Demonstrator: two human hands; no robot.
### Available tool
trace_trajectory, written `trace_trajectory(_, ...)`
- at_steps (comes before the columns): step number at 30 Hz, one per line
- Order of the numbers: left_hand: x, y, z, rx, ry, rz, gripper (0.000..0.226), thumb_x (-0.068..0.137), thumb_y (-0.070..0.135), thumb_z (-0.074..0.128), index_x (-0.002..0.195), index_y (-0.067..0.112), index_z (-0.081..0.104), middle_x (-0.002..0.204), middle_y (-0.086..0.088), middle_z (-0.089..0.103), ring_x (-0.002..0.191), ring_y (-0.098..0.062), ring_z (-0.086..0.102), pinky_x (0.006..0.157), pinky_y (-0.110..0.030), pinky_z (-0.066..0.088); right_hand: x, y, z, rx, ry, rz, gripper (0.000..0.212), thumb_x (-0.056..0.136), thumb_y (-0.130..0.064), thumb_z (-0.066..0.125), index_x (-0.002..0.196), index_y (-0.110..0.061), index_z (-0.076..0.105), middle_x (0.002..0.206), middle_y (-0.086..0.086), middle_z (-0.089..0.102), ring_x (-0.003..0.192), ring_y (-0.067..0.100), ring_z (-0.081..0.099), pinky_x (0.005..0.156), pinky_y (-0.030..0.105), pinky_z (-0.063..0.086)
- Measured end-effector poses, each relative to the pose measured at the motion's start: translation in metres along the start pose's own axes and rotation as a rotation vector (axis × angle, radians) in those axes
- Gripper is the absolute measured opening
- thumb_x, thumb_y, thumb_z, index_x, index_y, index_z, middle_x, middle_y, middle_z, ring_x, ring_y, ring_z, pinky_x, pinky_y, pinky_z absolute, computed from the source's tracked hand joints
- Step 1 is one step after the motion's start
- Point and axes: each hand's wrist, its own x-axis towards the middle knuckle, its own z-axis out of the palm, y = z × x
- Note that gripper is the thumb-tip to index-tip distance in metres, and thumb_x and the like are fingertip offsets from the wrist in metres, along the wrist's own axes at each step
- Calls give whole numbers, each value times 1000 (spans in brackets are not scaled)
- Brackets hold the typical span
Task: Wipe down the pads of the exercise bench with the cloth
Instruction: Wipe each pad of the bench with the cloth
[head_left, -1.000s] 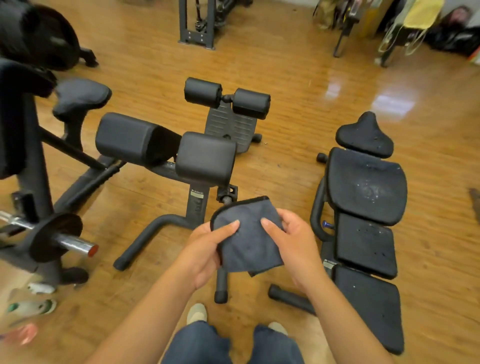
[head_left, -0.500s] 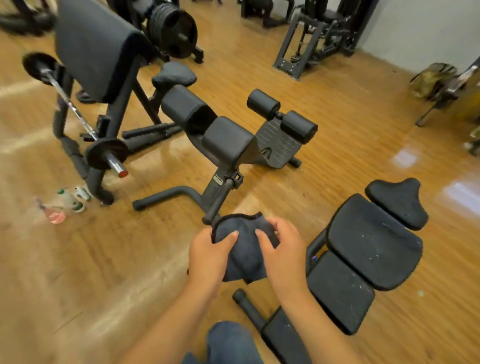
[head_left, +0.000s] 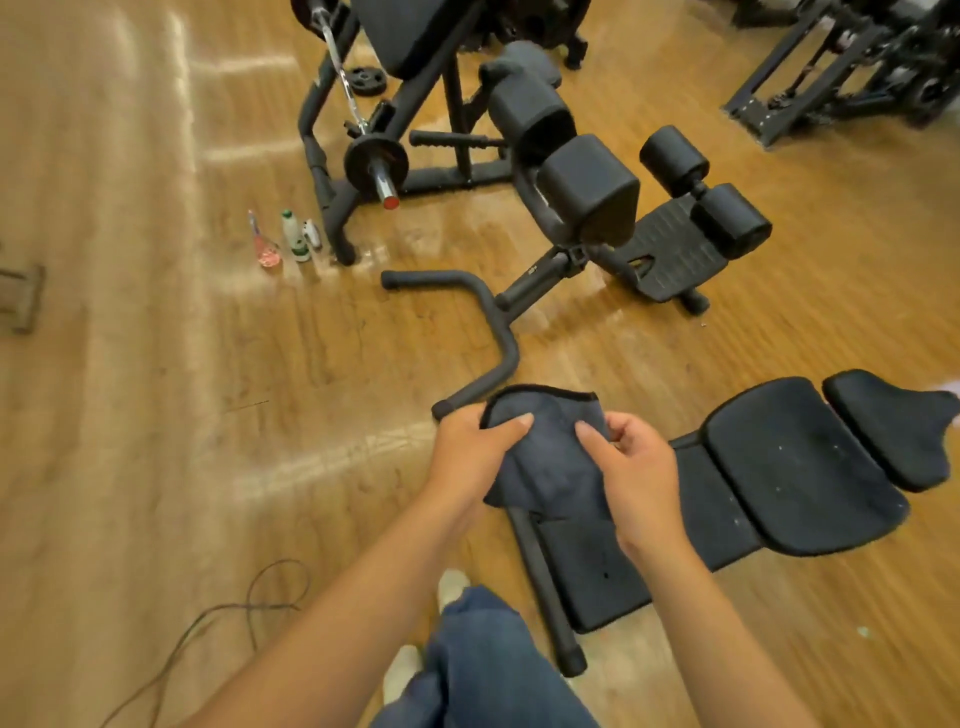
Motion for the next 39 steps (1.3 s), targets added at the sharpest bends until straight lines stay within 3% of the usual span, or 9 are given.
trace_trajectory(8, -53, -31, 25, -134, 98, 1, 12, 86, 17, 67, 77, 9, 67, 78, -6, 73, 71, -17, 70, 56, -27, 51, -15, 9, -60, -39, -236, 50, 17, 87, -22, 63, 81, -6, 64, 84, 21, 67, 75, 29, 63, 69, 45, 53)
trace_trajectory(11, -55, -50, 56, -154, 149, -16, 12, 85, 19, 67, 81, 8, 68, 84, -8, 74, 80, -22, 71, 67, -34, 55, 1, 24, -95, -11, -395, 177, 16, 88, -21, 62, 89, -8, 70, 89, 13, 72, 87, 29, 68, 80, 44, 53)
trace_trajectory(15, -46, -89, 111, -204, 248, -96, 12, 84, 21, 69, 86, 10, 69, 86, -7, 74, 82, -22, 71, 74, -37, 57, 31, 55, -146, 45, -592, 393, 23, 89, -18, 59, 104, -2, 67, 103, 15, 70, 97, 28, 66, 90, 45, 50)
trace_trajectory(21, -21, -162, 182, -297, 345, -233, 20, 85, 22, 68, 95, 5, 68, 93, -12, 73, 86, -26, 70, 71, -34, 56, 66, 110, -195, 92, -740, 617, 32, 86, -17, 58, 113, 0, 61, 109, 16, 68, 101, 28, 65, 84, 38, 53)
trace_trajectory(25, 5, -222, 204, -279, 370, -263, 13, 84, 20, 68, 87, 7, 70, 87, -10, 74, 84, -25, 70, 71, -35, 56, 88, 164, -200, 46, -711, 721, 29, 87, -20, 57, 109, -2, 64, 102, 16, 70, 95, 29, 67, 84, 41, 52)
trace_trajectory(30, 61, -295, 205, -211, 377, -259, 14, 83, 21, 69, 89, 8, 71, 86, -7, 75, 84, -24, 71, 81, -46, 56, 114, 246, -183, 64, -593, 744, 26, 92, -20, 53, 108, -4, 65, 100, 14, 71, 93, 27, 68, 85, 41, 50)
trace_trajectory(33, 86, -328, 206, -148, 407, -218, 7, 85, 16, 65, 87, 12, 71, 85, -3, 74, 84, -17, 70, 78, -36, 57, 129, 285, -185, 128, -557, 703, 26, 94, -22, 49, 111, -7, 62, 104, 12, 70, 97, 24, 67, 82, 37, 54)
trace_trajectory(35, 99, -345, 203, -97, 482, -125, 14, 87, 9, 62, 95, 18, 69, 95, 0, 73, 94, -14, 68, 83, -28, 55, 141, 299, -188, 161, -497, 637, 23, 94, -22, 48, 108, -11, 63, 105, 10, 70, 97, 21, 67, 81, 32, 56)
trace_trajectory(39, 116, -373, 186, 596, 509, 123, 40, 97, 3, 42, 136, 6, 47, 143, -5, 45, 134, -21, 40, 111, -27, 29, 164, 315, -191, 58, -347, 418, 17, 95, -26, 49, 102, -21, 64, 109, 6, 68, 99, 19, 65, 89, 37, 49)
